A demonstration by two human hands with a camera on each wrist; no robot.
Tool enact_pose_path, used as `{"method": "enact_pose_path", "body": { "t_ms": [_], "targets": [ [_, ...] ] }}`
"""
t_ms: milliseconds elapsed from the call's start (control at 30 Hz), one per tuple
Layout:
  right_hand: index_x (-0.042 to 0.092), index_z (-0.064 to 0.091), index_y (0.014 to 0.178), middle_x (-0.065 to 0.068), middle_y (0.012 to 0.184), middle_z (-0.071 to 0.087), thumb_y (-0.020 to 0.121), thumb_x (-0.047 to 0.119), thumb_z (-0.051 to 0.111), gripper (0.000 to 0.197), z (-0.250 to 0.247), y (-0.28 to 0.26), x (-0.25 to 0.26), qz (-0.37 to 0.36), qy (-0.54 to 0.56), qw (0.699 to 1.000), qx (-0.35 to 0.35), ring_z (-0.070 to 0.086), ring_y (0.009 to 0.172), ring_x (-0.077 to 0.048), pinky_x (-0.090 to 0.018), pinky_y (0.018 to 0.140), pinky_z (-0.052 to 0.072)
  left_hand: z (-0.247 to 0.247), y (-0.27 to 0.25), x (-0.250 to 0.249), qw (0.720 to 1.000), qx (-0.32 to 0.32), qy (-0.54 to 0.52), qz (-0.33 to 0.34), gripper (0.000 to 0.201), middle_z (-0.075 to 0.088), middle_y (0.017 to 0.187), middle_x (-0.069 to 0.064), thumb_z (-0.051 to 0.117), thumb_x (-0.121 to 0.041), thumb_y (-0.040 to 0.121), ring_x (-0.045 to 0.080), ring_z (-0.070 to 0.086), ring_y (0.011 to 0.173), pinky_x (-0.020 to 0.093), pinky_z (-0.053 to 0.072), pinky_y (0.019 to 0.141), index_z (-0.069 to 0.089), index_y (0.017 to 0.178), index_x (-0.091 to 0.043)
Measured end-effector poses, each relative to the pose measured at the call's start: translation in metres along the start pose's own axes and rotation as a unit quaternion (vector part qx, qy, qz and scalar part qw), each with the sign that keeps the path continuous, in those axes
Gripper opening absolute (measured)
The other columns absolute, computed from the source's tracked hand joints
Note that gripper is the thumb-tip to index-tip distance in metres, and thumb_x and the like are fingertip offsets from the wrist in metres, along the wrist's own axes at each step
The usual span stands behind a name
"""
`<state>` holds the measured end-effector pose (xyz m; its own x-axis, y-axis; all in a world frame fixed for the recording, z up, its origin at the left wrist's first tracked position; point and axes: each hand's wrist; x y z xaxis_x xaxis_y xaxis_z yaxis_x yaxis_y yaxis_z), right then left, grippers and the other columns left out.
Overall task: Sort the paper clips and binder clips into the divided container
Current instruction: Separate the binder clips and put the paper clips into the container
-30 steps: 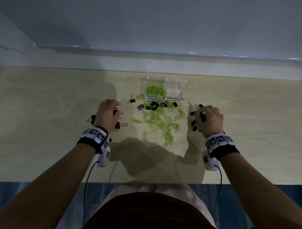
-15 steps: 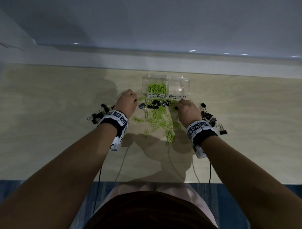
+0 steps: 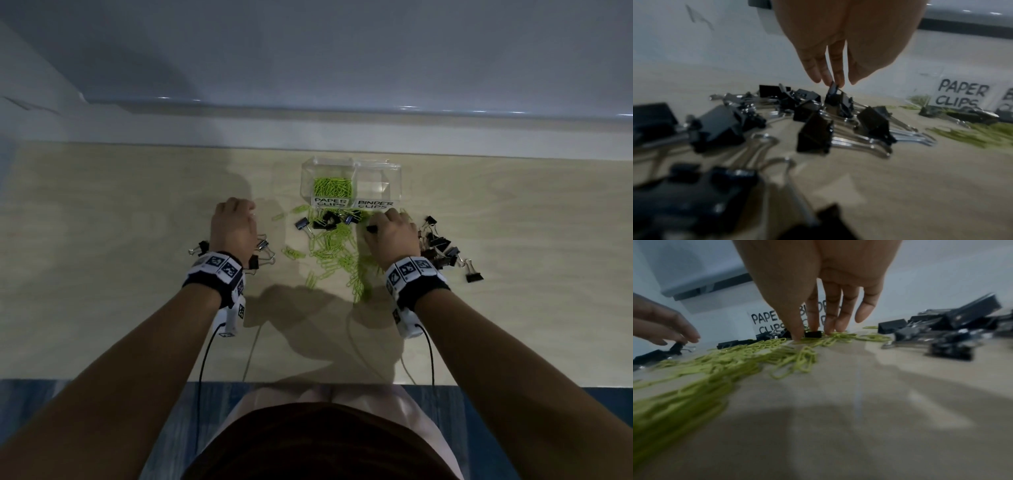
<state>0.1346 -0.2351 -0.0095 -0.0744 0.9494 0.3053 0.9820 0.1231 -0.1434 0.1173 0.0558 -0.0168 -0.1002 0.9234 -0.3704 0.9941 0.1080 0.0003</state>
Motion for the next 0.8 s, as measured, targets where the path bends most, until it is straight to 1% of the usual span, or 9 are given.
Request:
{"method": "enact_pose_path", "body": {
  "t_ms": [133,233,300,400,500,600,700,767,800],
  "targets": [
    [0.011,0.062,0.096,-0.011,0.100,0.059,0.080,0.015,0.055,0.018,-0.003,0.004,0.007,0.044,0.037,0.998,0.028,0.051,0.099,-0.032,-0.047,0.090,0.042,0.009,0.008,-0.023,0.993,0.096,0.036,0.059,0.043,0.052,0.123,0.018,0.047,0.008,0.081,0.037,0.044,0.112,0.045,0.042,0.094,0.053,0.123,0.000],
    [0.011,0.063,0.090,-0.008,0.090,0.059,0.078,0.011,0.055,0.015,-0.007,0.001,0.004,0.040,0.096,0.994,0.023,0.054,0.086,-0.028,-0.043,0.082,0.048,0.017,0.008,-0.043,0.983,0.153,0.058,0.077,0.055,0.042,0.133,0.014,0.047,0.004,0.083,0.036,0.038,0.117,0.044,0.041,0.096,0.038,0.136,-0.006],
    [0.008,0.063,0.084,-0.007,0.082,0.060,0.081,0.004,0.052,0.012,-0.012,-0.005,-0.004,0.035,0.156,0.987,0.009,0.055,0.075,-0.023,-0.034,0.072,0.052,0.022,0.005,-0.050,0.982,0.154,0.076,0.081,0.056,0.042,0.131,0.013,0.051,0.000,0.082,0.035,0.039,0.114,0.044,0.044,0.093,0.038,0.135,-0.009],
    [0.004,0.067,0.086,-0.010,0.082,0.067,0.085,0.000,0.050,0.017,-0.023,-0.016,-0.023,0.049,0.194,0.980,-0.012,0.058,0.071,-0.019,-0.019,0.065,0.043,0.024,-0.013,-0.058,0.982,0.145,0.103,0.071,0.053,0.041,0.125,0.014,0.052,0.001,0.078,0.033,0.040,0.111,0.044,0.049,0.087,0.044,0.130,-0.005],
    [0.004,0.070,0.089,-0.014,0.087,0.070,0.084,0.002,0.053,0.018,-0.029,-0.026,-0.053,0.104,0.194,0.973,-0.065,0.063,0.077,-0.025,-0.022,0.071,0.045,0.025,-0.044,-0.066,0.982,0.154,0.092,0.051,0.052,0.038,0.127,0.016,0.050,0.001,0.080,0.031,0.038,0.115,0.039,0.048,0.091,0.041,0.131,-0.001],
    [0.004,0.070,0.091,-0.018,0.089,0.068,0.083,0.006,0.057,0.014,-0.029,-0.034,-0.079,0.121,0.149,0.977,-0.094,0.062,0.084,-0.035,-0.035,0.076,0.050,0.026,-0.064,-0.068,0.985,0.158,0.037,0.051,0.044,0.038,0.124,0.014,0.050,-0.011,0.087,0.028,0.039,0.114,0.038,0.048,0.094,0.043,0.130,-0.001],
    [0.006,0.068,0.099,-0.017,0.100,0.060,0.083,0.010,0.062,0.017,-0.024,-0.044,-0.081,0.085,0.079,0.987,-0.108,0.054,0.092,-0.037,-0.041,0.073,0.051,0.023,-0.071,-0.074,0.983,0.177,0.013,0.047,0.051,0.038,0.123,0.012,0.055,-0.031,0.088,0.026,0.039,0.114,0.036,0.049,0.092,0.042,0.129,-0.004],
    [0.008,0.066,0.102,-0.014,0.104,0.056,0.081,0.014,0.066,0.022,-0.021,-0.052,-0.067,0.034,0.082,0.990,-0.110,0.054,0.092,-0.031,-0.041,0.068,0.054,0.022,-0.073,-0.078,0.981,0.194,0.007,0.024,0.064,0.036,0.126,0.013,0.065,-0.038,0.081,0.027,0.038,0.117,0.037,0.049,0.092,0.039,0.130,-0.007],
    [0.009,0.065,0.105,-0.012,0.107,0.055,0.079,0.017,0.069,0.027,-0.018,-0.057,-0.058,0.007,0.092,0.992,-0.089,0.055,0.091,-0.027,-0.039,0.070,0.055,0.023,-0.074,-0.080,0.979,0.203,-0.004,0.009,0.069,0.035,0.128,0.013,0.069,-0.039,0.078,0.028,0.038,0.118,0.038,0.047,0.094,0.038,0.131,-0.008]
  ]
}}
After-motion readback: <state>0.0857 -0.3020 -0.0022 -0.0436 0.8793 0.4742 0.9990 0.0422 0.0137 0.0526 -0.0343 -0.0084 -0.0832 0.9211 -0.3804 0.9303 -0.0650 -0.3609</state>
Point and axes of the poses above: each hand's wrist, its own y-axis towards the middle knuckle, its own z-axis out of the palm, x = y × z
